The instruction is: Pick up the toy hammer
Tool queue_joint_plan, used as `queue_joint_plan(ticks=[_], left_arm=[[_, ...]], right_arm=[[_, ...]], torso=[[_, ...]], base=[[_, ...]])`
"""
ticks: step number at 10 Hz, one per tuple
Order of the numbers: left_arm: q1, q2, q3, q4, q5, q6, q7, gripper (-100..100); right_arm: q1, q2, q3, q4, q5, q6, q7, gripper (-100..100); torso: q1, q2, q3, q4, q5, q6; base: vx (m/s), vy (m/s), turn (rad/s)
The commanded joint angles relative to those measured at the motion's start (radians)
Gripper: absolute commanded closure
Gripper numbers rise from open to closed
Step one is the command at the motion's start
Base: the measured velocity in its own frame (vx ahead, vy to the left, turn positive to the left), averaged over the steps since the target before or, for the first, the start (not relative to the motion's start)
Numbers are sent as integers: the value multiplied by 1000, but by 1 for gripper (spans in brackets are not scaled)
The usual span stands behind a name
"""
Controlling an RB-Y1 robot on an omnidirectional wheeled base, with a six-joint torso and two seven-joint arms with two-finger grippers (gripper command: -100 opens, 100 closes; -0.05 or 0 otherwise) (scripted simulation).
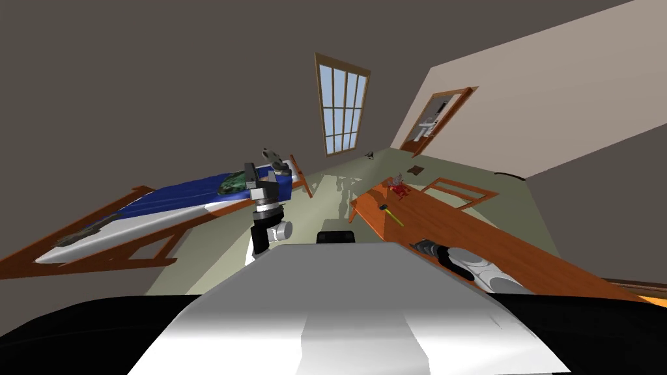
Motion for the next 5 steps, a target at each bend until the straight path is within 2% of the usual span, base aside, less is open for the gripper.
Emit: queue_joint_plan(ticks=[1, 2, 4, 5], left_arm=[[0, 0, 0, 0, 0, 0, 0, 0], [0, 0, 0, 0, 0, 0, 0, 0], [0, 0, 0, 0, 0, 0, 0, 0], [0, 0, 0, 0, 0, 0, 0, 0]], right_arm=[[-22, -22, 10, 50, 23, -16, 3, -100], [-22, -22, 10, 53, 23, -16, 3, -100], [-50, -35, 26, 110, 46, -34, 4, -100], [-63, -35, 34, 132, 55, -44, 5, -100]], torso=[[0, 0, 0, 0, 0, 0], [0, -4, -2, -1, 0, -1], [2, -4, -3, -1, 0, 0], [3, -5, -3, -1, 1, 0]], base=[[152, 4, 295], [149, 6, 128], [137, 44, 203], [194, 59, 215]])
